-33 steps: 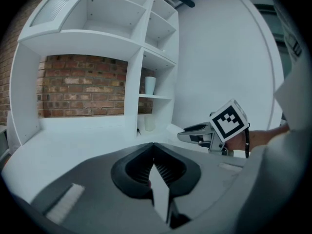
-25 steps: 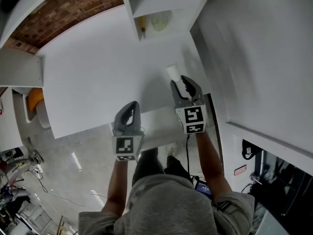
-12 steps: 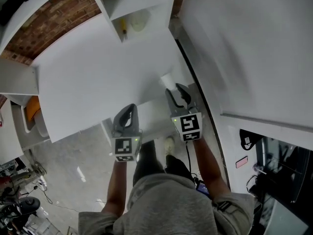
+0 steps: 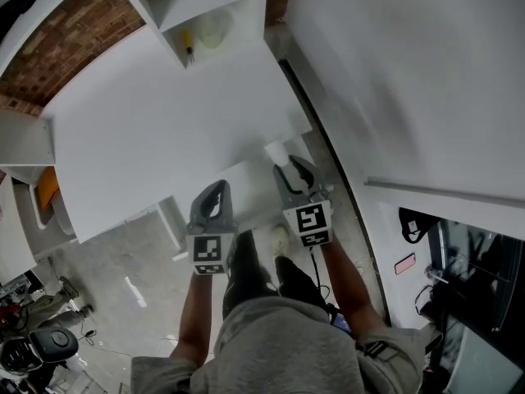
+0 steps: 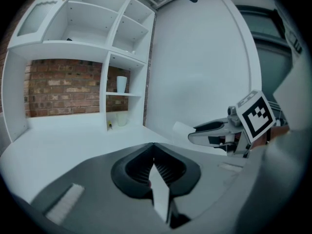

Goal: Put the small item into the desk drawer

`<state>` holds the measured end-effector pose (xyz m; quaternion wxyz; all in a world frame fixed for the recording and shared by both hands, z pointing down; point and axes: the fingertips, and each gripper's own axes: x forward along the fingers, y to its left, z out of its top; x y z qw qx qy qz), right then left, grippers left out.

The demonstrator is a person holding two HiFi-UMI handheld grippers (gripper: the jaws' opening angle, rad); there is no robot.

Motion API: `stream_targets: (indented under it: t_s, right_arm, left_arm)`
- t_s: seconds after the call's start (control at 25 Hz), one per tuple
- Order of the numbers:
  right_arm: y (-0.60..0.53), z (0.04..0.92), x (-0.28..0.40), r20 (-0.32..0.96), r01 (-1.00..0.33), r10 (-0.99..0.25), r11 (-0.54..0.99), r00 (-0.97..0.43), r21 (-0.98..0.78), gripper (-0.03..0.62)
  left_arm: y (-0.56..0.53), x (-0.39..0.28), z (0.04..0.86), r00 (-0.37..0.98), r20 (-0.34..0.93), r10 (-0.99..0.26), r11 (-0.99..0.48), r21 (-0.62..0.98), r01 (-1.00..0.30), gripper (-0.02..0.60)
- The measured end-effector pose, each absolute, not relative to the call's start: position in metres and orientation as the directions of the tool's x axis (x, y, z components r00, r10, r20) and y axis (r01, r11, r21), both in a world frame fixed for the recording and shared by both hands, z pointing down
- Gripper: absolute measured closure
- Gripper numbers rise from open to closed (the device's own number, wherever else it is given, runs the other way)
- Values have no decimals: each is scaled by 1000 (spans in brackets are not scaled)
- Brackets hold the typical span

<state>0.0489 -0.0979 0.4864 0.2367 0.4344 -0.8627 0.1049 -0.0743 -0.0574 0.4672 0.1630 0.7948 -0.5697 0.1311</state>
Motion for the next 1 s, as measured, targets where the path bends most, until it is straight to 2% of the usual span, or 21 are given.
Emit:
stream_targets:
  t_s: [1.0]
  right_arm:
    - [-78, 667, 23, 747, -715, -449, 698, -490, -49, 444]
  left_arm:
    - [-56, -76, 597, 361, 534, -764, -320, 172, -932, 569]
